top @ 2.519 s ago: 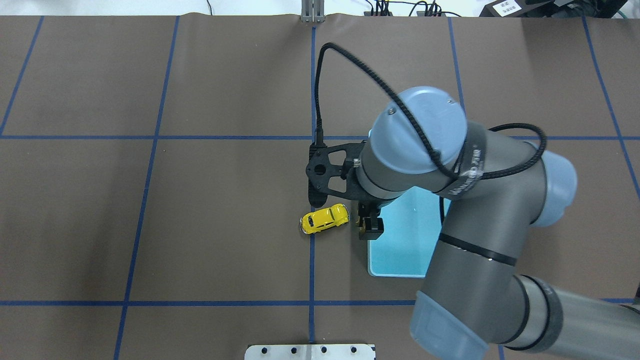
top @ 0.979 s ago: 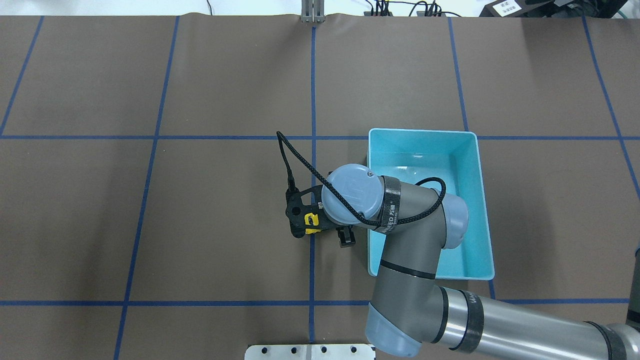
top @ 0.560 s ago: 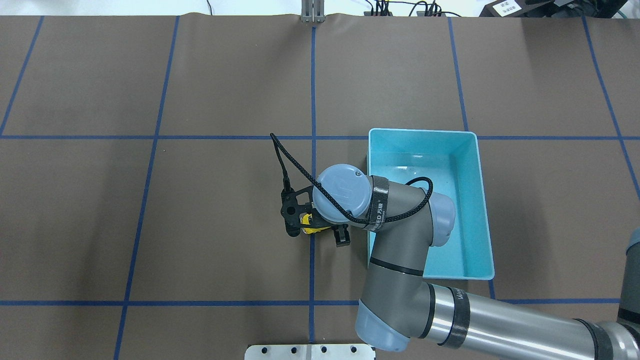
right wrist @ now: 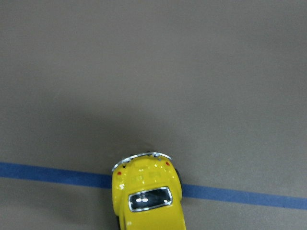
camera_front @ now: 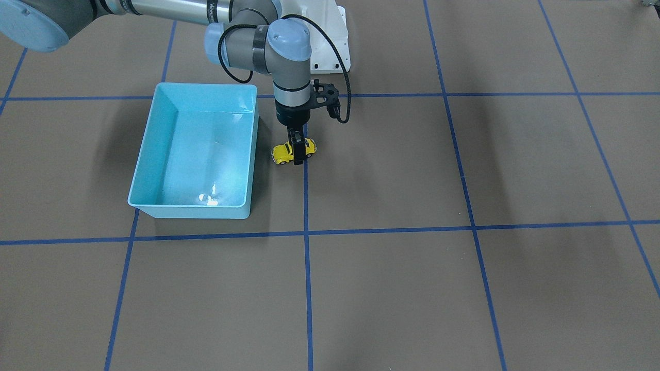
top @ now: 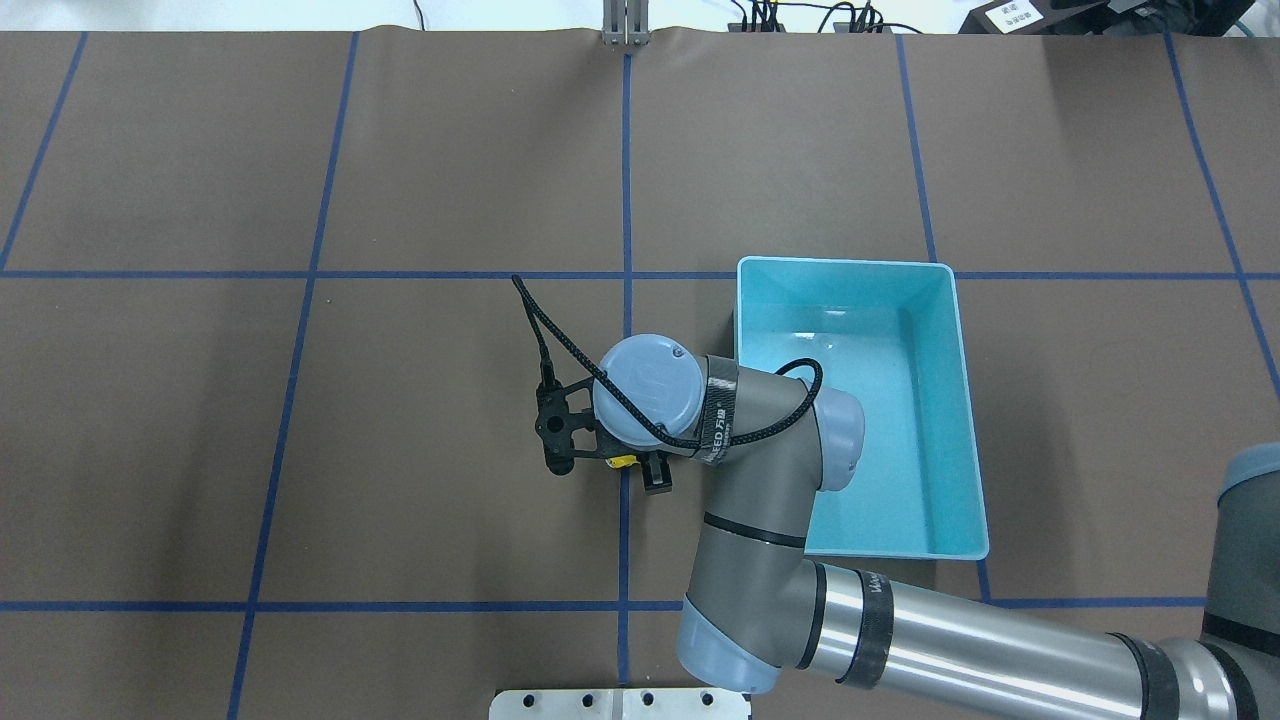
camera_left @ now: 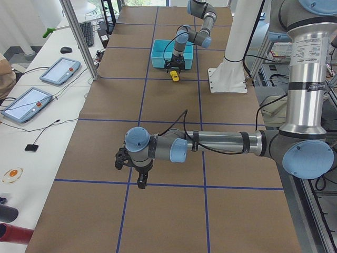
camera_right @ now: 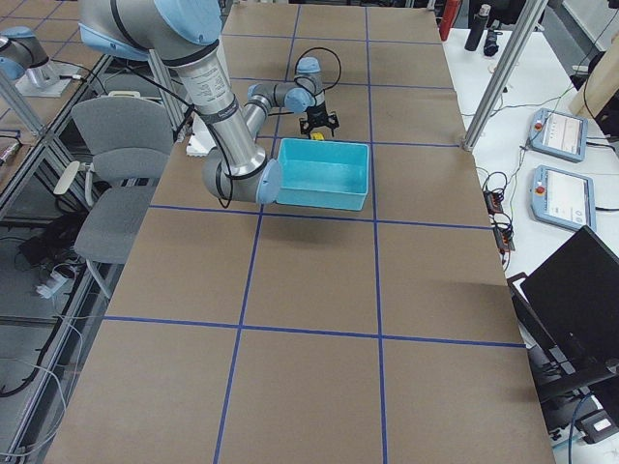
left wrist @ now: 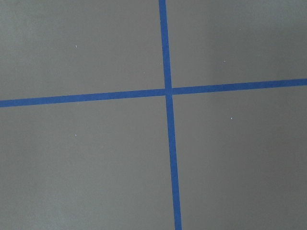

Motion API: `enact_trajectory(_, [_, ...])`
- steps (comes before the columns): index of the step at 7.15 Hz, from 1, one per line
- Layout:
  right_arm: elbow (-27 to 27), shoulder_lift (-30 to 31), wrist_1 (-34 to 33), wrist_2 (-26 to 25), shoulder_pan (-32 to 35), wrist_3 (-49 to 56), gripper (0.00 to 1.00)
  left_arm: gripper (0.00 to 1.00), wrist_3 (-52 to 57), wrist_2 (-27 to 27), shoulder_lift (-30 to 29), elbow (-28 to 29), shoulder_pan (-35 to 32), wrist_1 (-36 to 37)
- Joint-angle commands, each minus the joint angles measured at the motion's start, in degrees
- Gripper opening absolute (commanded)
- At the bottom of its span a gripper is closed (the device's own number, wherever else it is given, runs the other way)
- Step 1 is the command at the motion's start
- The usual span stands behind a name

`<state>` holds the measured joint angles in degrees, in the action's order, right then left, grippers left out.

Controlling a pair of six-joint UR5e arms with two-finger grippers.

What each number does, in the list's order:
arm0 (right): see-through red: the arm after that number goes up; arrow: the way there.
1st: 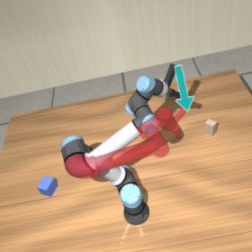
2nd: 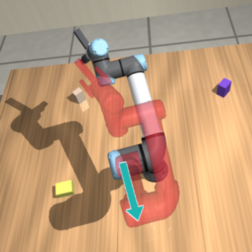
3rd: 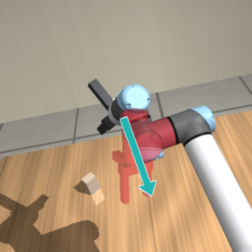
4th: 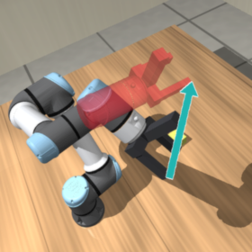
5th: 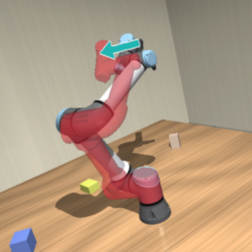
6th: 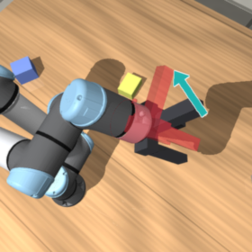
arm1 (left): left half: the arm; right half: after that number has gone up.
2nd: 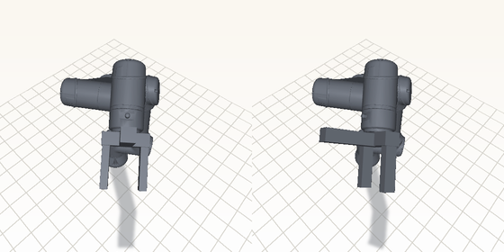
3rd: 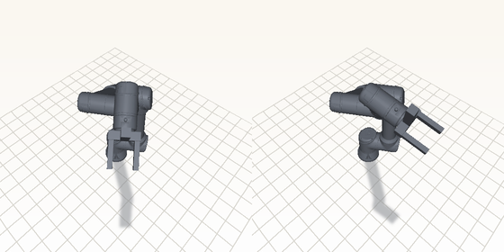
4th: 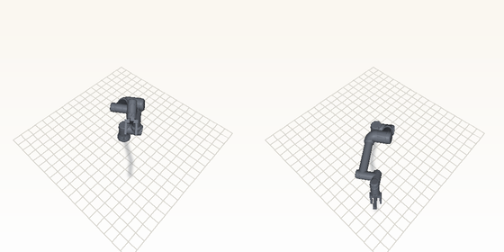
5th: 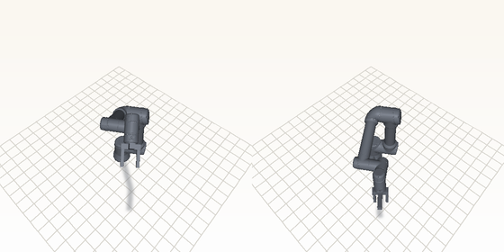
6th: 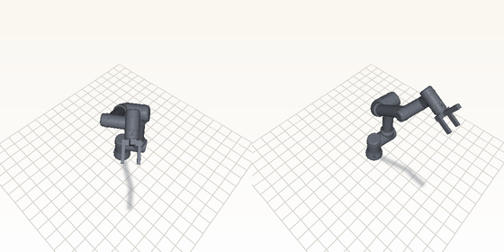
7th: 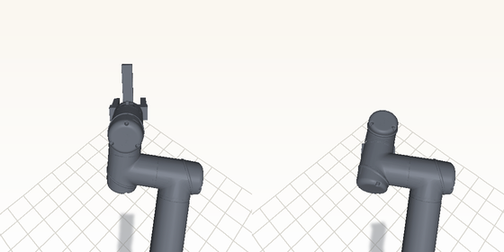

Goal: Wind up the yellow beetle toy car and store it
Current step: 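Lower the right gripper and grasp the yellow car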

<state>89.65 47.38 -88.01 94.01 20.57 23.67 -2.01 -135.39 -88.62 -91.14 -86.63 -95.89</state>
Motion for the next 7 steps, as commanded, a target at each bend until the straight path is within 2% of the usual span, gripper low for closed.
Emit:
enact_trajectory(1, [0.00,0.26,0.30,0.21,-0.35,-0.29,0.78,1.00,-0.10,0.04,-0.06,0.09,0.06,0.00])
enact_trajectory(2, [0.26,0.35,0.39,0.21,-0.35,-0.46,0.37,1.00,-0.27,0.04,-0.15,0.09,0.06,0.00])
enact_trajectory(3, [0.35,0.44,0.39,0.39,-0.35,-2.38,0.02,1.00,-0.27,-0.05,-0.15,0.00,0.06,0.00])
enact_trajectory(5, [1.66,-0.61,-0.14,0.65,-0.44,-5.29,0.00,1.00,-0.36,0.04,-0.32,-0.09,0.06,0.00])
enact_trajectory(6, [3.15,-3.32,-2.05,3.61,-0.09,-5.65,0.00,1.00,-0.36,0.04,-0.24,0.26,0.06,0.00])
enact_trajectory(7, [4.91,-7.78,-7.73,5.12,1.30,-5.65,0.00,1.00,-0.36,0.04,-0.32,0.00,0.06,0.00])
